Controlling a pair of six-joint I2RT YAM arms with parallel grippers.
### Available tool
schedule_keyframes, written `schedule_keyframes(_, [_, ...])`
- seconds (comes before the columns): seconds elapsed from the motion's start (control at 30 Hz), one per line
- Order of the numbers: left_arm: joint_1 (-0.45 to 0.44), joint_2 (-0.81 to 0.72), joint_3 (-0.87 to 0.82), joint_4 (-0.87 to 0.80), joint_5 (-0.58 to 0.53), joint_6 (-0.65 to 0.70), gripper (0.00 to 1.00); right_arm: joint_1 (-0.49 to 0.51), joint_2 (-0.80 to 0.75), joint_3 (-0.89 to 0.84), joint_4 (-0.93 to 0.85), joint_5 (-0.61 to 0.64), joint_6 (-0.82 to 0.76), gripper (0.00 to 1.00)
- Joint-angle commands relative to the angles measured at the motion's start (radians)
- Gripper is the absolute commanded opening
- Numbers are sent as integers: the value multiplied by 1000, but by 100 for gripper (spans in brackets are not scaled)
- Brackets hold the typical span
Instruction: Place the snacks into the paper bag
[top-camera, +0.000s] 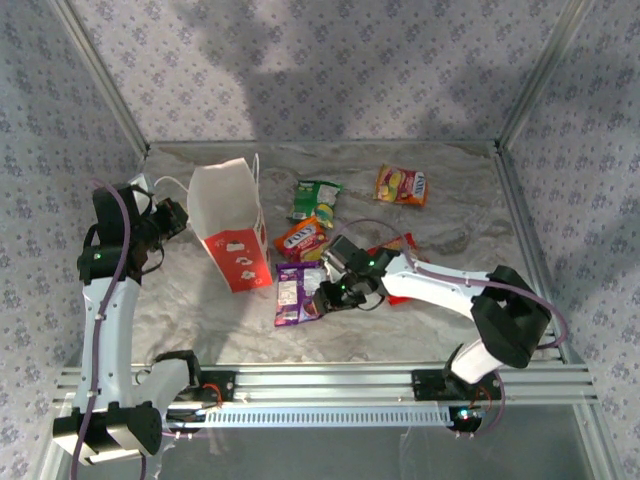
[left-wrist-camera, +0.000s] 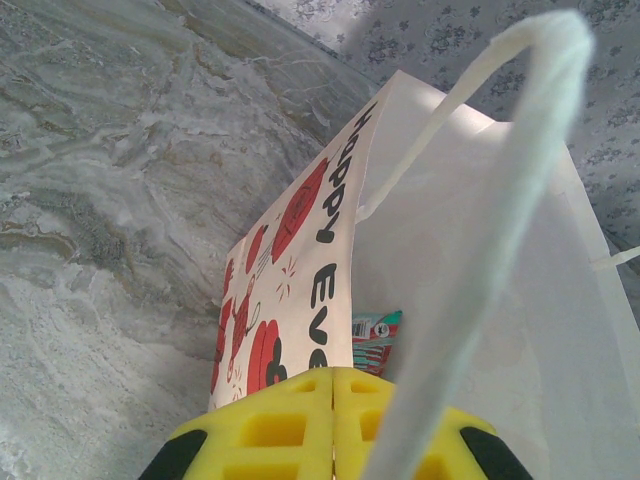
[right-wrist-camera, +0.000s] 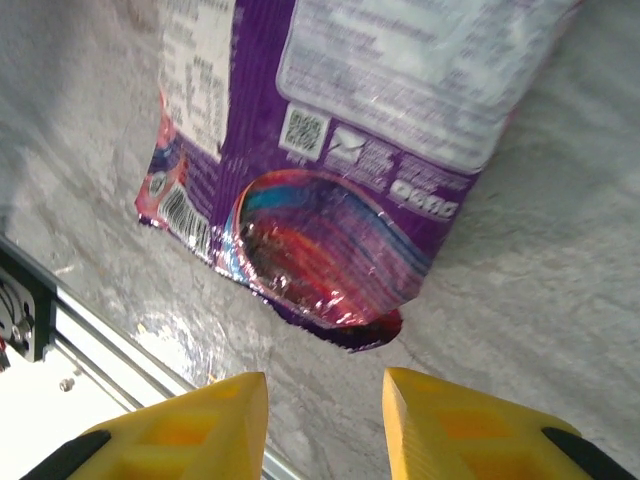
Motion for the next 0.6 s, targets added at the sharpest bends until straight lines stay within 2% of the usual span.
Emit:
schedule_keyframes(0.0, [6,-14,24,-37,-9,14,6,18,19,-18,-24,-48,-28,38])
schedule_keyframes(0.2, [6,-20,18,-34,-4,11,6,31,46,-22,-29,-44,-17,39])
schedule_keyframes(0.3, [6,-20,19,-35,-5,11,6,28,53,-33,-8,-36,-22,47])
schedule_keyframes(0.57, [6,-26,17,-38,-2,14,6,18,92,-40,16,-38,-17,46])
